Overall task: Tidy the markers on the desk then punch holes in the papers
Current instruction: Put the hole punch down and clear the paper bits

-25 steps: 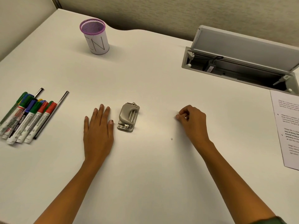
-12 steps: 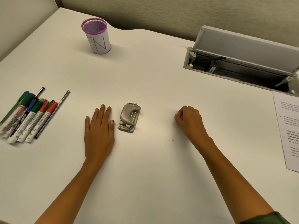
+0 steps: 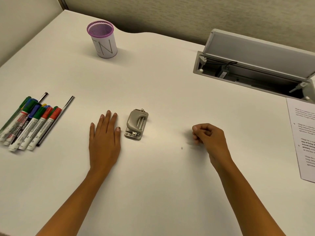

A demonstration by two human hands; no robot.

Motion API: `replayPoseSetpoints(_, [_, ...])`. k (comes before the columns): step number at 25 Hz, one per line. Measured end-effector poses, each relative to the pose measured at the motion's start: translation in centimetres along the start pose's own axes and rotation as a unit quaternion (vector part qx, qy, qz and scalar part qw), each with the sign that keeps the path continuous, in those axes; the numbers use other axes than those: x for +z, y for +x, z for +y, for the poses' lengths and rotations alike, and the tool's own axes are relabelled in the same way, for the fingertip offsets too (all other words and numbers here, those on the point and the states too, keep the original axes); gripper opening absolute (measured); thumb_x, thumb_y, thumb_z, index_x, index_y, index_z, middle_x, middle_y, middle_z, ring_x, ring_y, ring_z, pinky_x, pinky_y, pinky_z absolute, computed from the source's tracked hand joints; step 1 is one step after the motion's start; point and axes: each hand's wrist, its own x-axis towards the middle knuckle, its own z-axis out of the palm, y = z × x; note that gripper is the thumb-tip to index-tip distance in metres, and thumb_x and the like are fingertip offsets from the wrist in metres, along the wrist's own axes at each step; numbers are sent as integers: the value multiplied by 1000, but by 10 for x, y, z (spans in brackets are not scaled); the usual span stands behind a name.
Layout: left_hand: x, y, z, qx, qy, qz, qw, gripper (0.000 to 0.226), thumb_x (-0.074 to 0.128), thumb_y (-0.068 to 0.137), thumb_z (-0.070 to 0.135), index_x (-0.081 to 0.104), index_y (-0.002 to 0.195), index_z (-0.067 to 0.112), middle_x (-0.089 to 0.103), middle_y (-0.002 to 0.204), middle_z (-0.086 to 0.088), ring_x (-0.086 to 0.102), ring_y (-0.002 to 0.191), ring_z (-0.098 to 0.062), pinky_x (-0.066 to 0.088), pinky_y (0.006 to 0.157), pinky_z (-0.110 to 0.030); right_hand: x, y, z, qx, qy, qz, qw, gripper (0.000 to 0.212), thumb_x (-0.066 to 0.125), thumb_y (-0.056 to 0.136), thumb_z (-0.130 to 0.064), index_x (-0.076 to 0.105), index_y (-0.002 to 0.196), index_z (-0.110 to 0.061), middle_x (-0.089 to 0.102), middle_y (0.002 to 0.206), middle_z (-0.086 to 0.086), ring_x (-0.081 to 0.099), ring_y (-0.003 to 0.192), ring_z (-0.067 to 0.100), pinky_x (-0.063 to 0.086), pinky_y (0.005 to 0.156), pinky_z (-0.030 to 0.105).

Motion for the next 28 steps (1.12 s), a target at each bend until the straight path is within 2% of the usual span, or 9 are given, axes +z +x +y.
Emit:
replayPoseSetpoints(3, [0,0,0,3,0,4,1000,48,29,99,27,35,145,17,30,155,-3,23,144,-19,13,119,-44,3,-14,7,-25,-101,3,995,13,73,80,-32,68,77,-20,60,65,-8,51,59,3,42,59,14])
replayPoseSetpoints(6, [0,0,0,2,-3,8,1000,49,28,98,28,36,145,17,30,155,-3,24,144,-20,13,119,-44,11,-29,12,-110,-224,0,968,10,76,78,-18,66,74,-19,56,68,-6,49,59,1,37,56,6])
replayPoseSetpoints(11, [1,2,-1,3,1,12,1000,49,28,98,28,36,145,17,30,155,-3,25,144,-20,14,119,-44,20,-41,17,-201,-378,-6,904,3,65,87,-12,64,85,-10,53,84,-1,50,76,13,37,64,18])
replayPoseSetpoints(15, [2,0,-1,2,2,15,1000,49,29,98,28,36,145,17,31,155,-2,25,144,-19,14,119,-44,23,-42,14,-206,-433,-26,877,10,53,93,-12,59,88,-4,53,90,6,52,81,21,47,73,34])
replayPoseSetpoints(19, [2,0,-1,5,-2,15,1000,48,29,98,28,36,145,17,31,155,-3,25,144,-20,15,118,-44,31,-37,8,-183,-482,-49,856,10,49,88,-6,56,84,-1,52,90,12,52,80,27,43,69,37])
replayPoseSetpoints(22, [2,0,-1,2,-3,13,1000,49,28,98,28,36,145,18,30,155,-2,25,144,-19,14,119,-44,32,-34,8,-172,-452,-61,873,6,53,82,-4,55,81,1,53,87,13,51,78,27,42,66,37])
replayPoseSetpoints(24, [2,0,-1,2,0,12,1000,49,28,98,28,36,145,17,30,155,-2,25,144,-19,14,119,-44,26,-34,9,-165,-407,-58,897,5,58,80,-5,55,79,-2,53,82,8,50,73,22,39,62,30])
replayPoseSetpoints(26, [2,0,-1,4,3,12,1000,49,28,98,28,36,145,17,30,155,-2,25,144,-19,14,119,-44,18,-36,10,-150,-360,-50,919,10,61,80,-7,52,75,-7,52,74,1,45,65,14,35,56,23])
replayPoseSetpoints(28, [3,1,-1,4,2,11,1000,49,28,98,28,36,145,17,30,155,-2,24,144,-19,14,119,-43,12,-38,11,-133,-332,-43,933,16,60,81,-11,47,73,-9,48,68,-1,40,59,12,32,53,23])
